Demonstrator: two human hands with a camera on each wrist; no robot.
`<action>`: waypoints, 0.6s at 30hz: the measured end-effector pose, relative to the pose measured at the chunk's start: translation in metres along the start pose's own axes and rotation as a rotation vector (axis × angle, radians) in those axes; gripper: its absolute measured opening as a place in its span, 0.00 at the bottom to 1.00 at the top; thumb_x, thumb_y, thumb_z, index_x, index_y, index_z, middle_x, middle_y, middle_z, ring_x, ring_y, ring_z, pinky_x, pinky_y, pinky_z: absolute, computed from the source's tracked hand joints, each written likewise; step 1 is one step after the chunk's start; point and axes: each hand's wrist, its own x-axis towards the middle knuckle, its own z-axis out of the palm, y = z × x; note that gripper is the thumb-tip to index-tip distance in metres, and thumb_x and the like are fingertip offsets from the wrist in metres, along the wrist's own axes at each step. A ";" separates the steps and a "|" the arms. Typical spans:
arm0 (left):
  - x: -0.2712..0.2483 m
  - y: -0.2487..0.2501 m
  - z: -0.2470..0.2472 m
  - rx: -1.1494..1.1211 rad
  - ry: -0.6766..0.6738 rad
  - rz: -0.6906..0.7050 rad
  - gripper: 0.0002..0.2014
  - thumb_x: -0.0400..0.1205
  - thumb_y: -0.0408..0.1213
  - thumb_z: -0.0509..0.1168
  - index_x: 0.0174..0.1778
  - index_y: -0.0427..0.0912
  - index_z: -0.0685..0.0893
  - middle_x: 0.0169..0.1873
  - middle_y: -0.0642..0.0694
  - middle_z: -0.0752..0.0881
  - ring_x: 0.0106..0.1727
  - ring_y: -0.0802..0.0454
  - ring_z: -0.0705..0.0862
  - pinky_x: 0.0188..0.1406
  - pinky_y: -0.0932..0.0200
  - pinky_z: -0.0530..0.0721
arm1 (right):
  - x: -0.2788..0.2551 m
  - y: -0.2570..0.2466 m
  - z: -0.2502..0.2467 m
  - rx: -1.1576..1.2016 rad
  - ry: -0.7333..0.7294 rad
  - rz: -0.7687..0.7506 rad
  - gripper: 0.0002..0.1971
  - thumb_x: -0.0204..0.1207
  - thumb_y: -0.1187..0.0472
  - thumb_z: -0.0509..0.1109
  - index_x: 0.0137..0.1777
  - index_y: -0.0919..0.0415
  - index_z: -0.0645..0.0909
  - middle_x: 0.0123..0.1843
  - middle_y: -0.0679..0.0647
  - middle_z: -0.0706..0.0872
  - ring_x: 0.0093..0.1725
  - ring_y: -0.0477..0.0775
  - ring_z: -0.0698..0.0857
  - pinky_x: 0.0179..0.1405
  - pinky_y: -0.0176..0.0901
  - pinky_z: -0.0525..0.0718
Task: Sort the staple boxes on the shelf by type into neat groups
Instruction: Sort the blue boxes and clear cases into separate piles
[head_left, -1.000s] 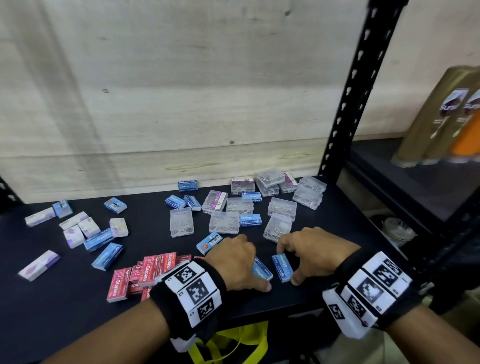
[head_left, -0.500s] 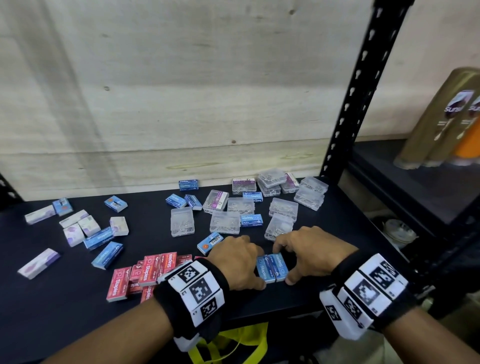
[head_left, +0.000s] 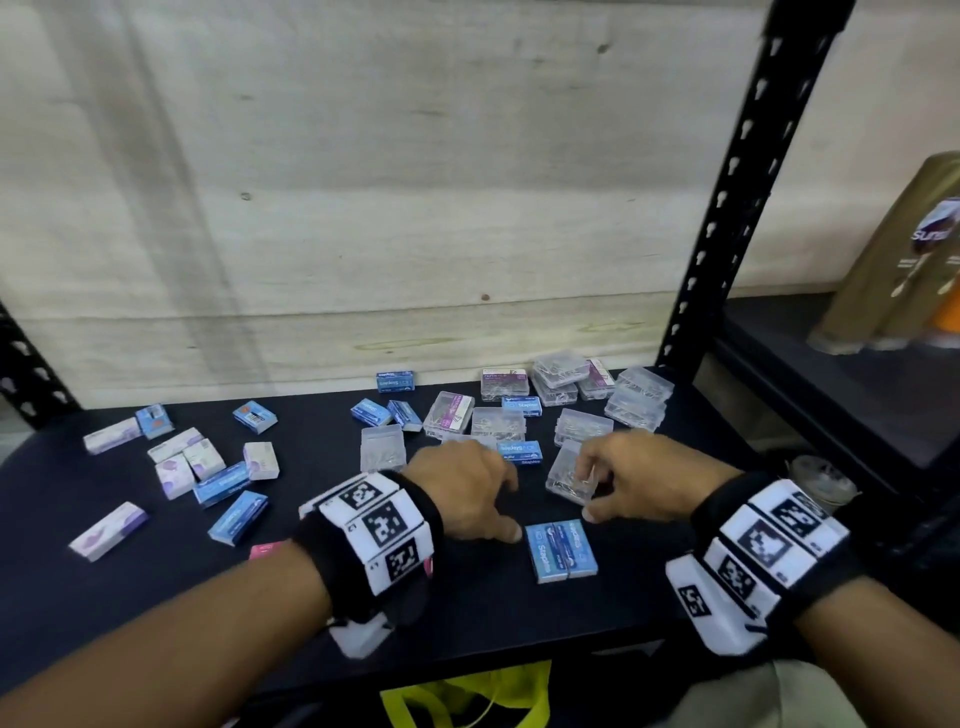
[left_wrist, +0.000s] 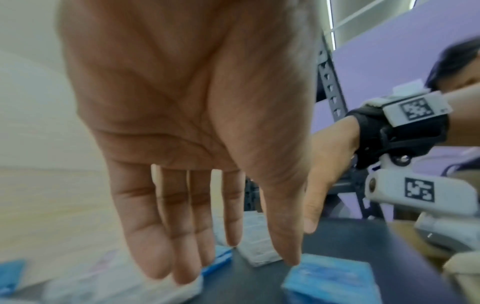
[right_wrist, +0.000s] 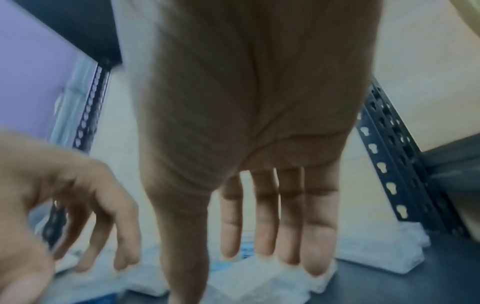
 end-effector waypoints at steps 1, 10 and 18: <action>0.004 -0.005 -0.005 0.023 0.015 -0.002 0.29 0.76 0.62 0.70 0.71 0.55 0.77 0.65 0.51 0.82 0.63 0.48 0.81 0.60 0.48 0.82 | 0.005 0.002 -0.001 -0.034 0.042 0.004 0.20 0.68 0.42 0.80 0.55 0.40 0.76 0.52 0.40 0.76 0.52 0.46 0.80 0.53 0.45 0.80; 0.042 -0.038 -0.024 0.214 -0.074 0.009 0.30 0.78 0.45 0.74 0.75 0.47 0.73 0.70 0.44 0.76 0.67 0.43 0.79 0.62 0.48 0.81 | 0.036 0.006 0.005 -0.031 0.028 0.000 0.21 0.68 0.50 0.82 0.55 0.44 0.75 0.54 0.45 0.73 0.54 0.50 0.77 0.49 0.43 0.76; 0.055 -0.038 -0.026 0.281 -0.080 0.042 0.28 0.78 0.48 0.73 0.71 0.41 0.75 0.64 0.43 0.79 0.63 0.43 0.80 0.59 0.46 0.83 | 0.035 0.038 -0.035 0.093 -0.039 0.012 0.28 0.63 0.49 0.82 0.60 0.43 0.73 0.55 0.46 0.80 0.48 0.47 0.81 0.44 0.42 0.81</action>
